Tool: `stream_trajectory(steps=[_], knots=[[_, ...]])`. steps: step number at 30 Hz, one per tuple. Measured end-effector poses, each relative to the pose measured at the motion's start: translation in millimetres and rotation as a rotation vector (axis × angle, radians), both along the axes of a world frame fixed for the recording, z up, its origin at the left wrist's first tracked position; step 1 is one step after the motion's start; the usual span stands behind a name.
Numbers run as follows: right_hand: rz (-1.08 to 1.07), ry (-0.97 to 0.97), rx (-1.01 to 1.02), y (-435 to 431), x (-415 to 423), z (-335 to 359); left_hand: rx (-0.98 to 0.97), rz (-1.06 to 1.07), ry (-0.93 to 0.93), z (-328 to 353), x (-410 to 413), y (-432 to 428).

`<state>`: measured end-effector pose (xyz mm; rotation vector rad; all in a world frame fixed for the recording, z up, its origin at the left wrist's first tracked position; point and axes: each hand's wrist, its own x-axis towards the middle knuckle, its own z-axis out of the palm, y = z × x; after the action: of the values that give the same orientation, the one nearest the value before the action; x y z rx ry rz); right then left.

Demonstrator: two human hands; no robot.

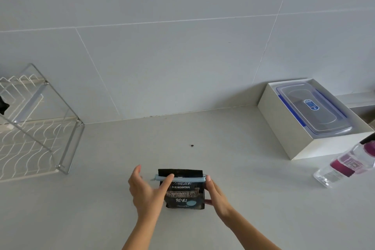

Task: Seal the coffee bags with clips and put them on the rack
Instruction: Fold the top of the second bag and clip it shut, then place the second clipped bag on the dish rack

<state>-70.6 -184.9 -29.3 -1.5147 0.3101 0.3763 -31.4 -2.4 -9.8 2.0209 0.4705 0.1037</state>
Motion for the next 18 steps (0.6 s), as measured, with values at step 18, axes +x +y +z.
stream_trajectory(steps=[18], knots=[[0.156,0.078,-0.181,82.7,21.8,34.0,-0.360,-0.362,0.136,17.9,-14.3,93.6]])
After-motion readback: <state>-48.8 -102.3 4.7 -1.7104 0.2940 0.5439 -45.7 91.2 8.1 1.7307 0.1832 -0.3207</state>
